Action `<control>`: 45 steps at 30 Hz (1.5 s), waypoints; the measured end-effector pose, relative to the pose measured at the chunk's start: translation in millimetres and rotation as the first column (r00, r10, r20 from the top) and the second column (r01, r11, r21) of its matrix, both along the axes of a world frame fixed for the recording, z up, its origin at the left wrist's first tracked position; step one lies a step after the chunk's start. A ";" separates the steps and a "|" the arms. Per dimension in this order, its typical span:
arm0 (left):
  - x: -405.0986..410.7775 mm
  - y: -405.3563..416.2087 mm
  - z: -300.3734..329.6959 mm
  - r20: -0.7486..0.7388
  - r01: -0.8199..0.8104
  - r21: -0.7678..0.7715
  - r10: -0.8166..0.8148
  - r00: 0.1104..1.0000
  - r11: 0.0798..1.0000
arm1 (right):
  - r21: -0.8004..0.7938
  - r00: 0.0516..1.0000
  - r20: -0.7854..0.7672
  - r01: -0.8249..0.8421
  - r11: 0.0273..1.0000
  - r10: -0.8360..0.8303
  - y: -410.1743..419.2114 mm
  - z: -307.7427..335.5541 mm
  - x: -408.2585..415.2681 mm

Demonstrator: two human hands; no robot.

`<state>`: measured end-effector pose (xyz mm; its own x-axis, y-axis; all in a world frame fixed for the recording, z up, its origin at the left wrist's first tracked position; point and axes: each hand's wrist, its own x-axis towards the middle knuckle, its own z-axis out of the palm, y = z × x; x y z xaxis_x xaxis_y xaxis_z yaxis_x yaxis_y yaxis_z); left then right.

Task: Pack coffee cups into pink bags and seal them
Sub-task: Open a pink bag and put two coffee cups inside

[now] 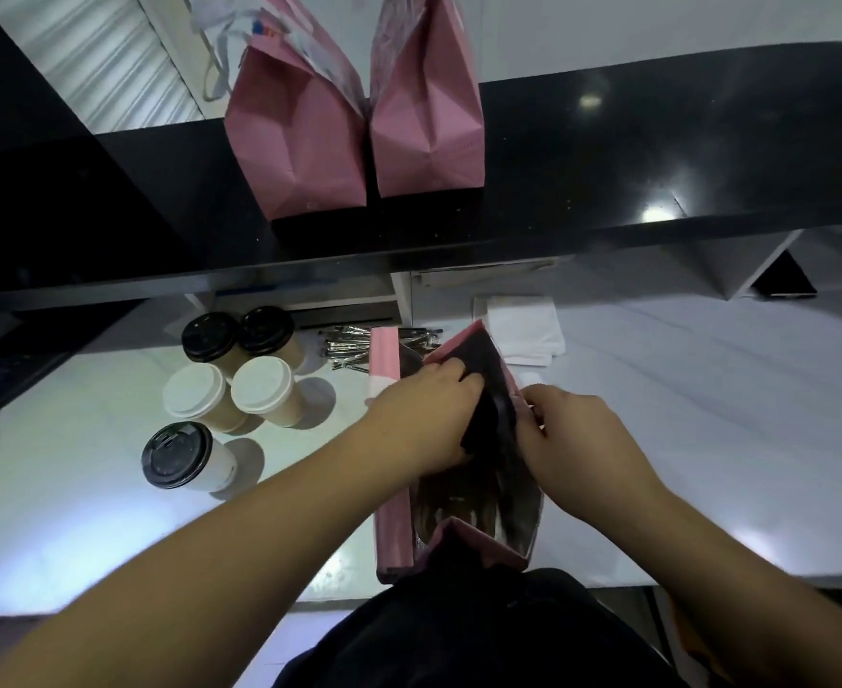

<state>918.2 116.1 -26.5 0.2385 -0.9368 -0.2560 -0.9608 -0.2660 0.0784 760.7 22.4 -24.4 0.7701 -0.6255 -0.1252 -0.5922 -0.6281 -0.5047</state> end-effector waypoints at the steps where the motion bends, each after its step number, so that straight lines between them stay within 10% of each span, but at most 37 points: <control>1: 0.4 -3.4 -5.5 0.012 -0.014 0.013 0.014 1.000 1.000 | -0.001 1.000 -0.001 0.001 1.000 -0.001 -0.8 -0.3 0.5; 45: -0.2 -18.8 -56.2 -0.056 -0.314 0.203 0.332 0.942 0.927 | 0.025 0.999 0.044 0.017 1.000 -0.018 3.3 -5.2 6.7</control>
<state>918.0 97.3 -82.7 0.4887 -0.7451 -0.4540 -0.8119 -0.5788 0.0759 767.4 25.7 -29.6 0.7641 -0.6361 -0.1073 -0.5800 -0.6047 -0.5458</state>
